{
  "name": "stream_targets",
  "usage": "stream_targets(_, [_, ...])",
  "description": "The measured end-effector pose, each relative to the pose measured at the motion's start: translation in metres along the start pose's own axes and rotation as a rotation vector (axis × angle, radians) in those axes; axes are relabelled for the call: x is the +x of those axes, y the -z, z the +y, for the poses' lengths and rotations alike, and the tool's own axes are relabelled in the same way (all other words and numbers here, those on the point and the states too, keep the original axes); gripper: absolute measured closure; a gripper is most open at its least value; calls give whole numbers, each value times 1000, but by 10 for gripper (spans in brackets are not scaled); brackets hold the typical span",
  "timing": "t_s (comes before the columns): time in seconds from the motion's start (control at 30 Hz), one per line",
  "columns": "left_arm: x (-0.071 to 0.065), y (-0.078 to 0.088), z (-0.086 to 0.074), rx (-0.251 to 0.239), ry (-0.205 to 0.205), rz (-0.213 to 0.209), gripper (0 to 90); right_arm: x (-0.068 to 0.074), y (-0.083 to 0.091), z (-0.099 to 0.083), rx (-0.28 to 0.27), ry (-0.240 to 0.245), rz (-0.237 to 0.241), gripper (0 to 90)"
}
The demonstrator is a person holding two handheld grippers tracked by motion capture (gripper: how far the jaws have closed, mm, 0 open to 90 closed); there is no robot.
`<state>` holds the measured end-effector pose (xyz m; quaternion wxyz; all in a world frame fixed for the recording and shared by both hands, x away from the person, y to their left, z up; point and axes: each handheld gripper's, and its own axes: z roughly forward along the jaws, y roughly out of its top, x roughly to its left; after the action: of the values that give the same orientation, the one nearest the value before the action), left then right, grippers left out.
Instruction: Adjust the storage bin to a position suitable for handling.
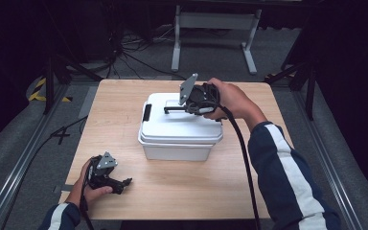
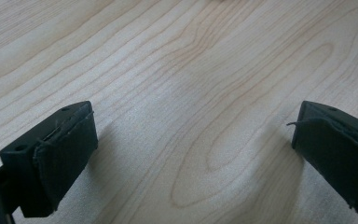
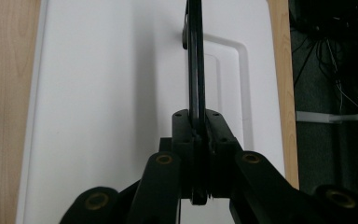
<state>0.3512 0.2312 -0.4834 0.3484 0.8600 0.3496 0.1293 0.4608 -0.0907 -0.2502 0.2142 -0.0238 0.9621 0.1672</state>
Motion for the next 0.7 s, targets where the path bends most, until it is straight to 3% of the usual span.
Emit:
stream_targets(0.27, [0,0,0,0,0,-1,5,0,10,-10,-7,-10,-10,847])
stream_targets(0.7, [0,0,0,-1,-4,-3,5,4,34,-44,-9,-58,-45,847])
